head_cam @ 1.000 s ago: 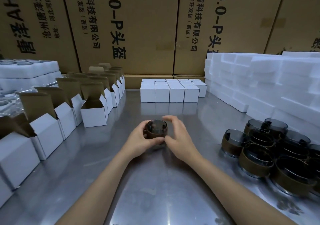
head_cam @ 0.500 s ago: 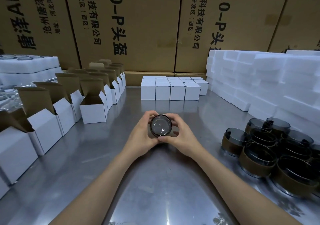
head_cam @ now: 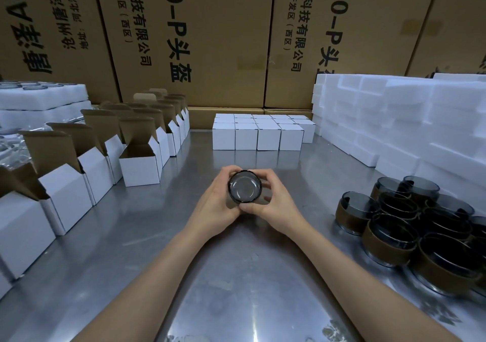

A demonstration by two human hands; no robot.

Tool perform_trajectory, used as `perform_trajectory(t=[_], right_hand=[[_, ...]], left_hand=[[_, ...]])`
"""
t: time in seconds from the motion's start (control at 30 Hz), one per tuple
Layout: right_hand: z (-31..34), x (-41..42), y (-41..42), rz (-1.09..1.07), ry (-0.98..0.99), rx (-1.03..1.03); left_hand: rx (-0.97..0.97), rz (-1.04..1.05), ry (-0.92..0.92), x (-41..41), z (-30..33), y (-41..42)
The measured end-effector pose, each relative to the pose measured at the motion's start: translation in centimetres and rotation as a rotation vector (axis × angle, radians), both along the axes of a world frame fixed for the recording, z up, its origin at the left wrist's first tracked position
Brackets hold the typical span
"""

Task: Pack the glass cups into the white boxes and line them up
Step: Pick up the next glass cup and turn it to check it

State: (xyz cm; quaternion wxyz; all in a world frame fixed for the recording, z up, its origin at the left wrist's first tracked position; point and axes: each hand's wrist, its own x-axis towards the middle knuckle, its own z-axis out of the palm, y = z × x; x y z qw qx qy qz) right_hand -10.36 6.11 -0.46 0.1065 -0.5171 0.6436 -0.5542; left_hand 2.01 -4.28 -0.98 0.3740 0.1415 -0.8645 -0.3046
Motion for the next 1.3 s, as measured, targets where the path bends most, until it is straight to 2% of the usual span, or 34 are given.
perform_trajectory(t=[0.13, 0.23, 0.37, 0.5, 0.67, 0.83, 1.0, 1.3], right_hand=[[0.2, 0.0, 0.0, -0.029, -0.167, -0.044], [0.5, 0.2, 0.1, -0.021, -0.342, -0.076], [1.0, 0.3, 0.3, 0.016, -0.359, -0.043], [0.9, 0.0, 0.5, 0.064, -0.38, -0.001], [1.1, -0.2, 0.7, 0.09, -0.326, 0.13], [1.2, -0.2, 0.7, 0.098, -0.332, 0.153], [1.2, -0.6, 0.9, 0.161, -0.368, 0.157], [1.3, -2.5, 1.3, 0.322, -0.622, 0.108]], left_hand=[[-0.059, 0.002, -0.095, 0.2, -0.2, -0.2], [-0.063, 0.019, -0.052, 0.1, -0.1, 0.0], [0.085, 0.058, 0.074, 0.1, 0.4, 0.0], [0.15, 0.141, 0.055, 0.3, 1.0, 0.3], [0.336, 0.125, 0.048, 0.3, 1.4, 0.5], [0.398, 0.112, 0.035, 0.3, 1.3, 0.4], [0.349, 0.085, 0.074, 0.2, 1.3, 0.4], [0.132, 0.031, 0.014, 0.0, 0.6, 0.1]])
